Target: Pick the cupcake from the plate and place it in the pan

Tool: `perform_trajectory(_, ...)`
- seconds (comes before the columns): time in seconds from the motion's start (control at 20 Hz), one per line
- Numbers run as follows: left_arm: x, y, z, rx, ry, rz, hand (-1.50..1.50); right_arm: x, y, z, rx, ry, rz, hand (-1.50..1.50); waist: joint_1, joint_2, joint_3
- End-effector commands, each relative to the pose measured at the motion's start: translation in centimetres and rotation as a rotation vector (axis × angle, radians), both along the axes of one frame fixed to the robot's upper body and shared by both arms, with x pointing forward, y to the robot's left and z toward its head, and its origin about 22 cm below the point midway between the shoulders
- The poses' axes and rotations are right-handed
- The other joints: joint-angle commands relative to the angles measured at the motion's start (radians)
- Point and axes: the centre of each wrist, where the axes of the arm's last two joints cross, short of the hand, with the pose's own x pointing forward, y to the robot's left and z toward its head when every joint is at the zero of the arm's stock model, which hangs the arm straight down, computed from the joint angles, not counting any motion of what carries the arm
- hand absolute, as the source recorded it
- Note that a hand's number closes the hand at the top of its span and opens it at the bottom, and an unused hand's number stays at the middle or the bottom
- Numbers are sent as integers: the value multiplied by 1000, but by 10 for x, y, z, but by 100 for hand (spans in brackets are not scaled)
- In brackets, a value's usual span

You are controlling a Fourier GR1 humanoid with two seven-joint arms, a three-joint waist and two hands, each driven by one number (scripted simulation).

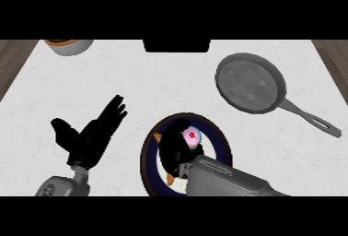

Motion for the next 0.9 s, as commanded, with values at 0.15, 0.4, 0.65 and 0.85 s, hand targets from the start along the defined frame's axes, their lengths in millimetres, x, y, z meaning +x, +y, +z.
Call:
perform_trajectory(0.15, 3, 17, 11, 6, -10, -10, 0, 20, -15, -12, -26, -47, 118, 150, 0, 0, 0)
perform_trajectory(0.4, -12, 9, -8, 4, 9, 26, 0, 25, -10, 2, 364, 65, -269, 150, -39, -4, 3)
perform_trajectory(0.65, -7, 17, -4, 17, -3, 48, 0, 32, -50, 5, 801, 81, -721, 150, -43, 2, 6)
perform_trajectory(0.85, -13, 3, -2, -9, 5, 20, 0, 20, -38, 35, 1052, -171, -730, 150, -10, -8, 2)
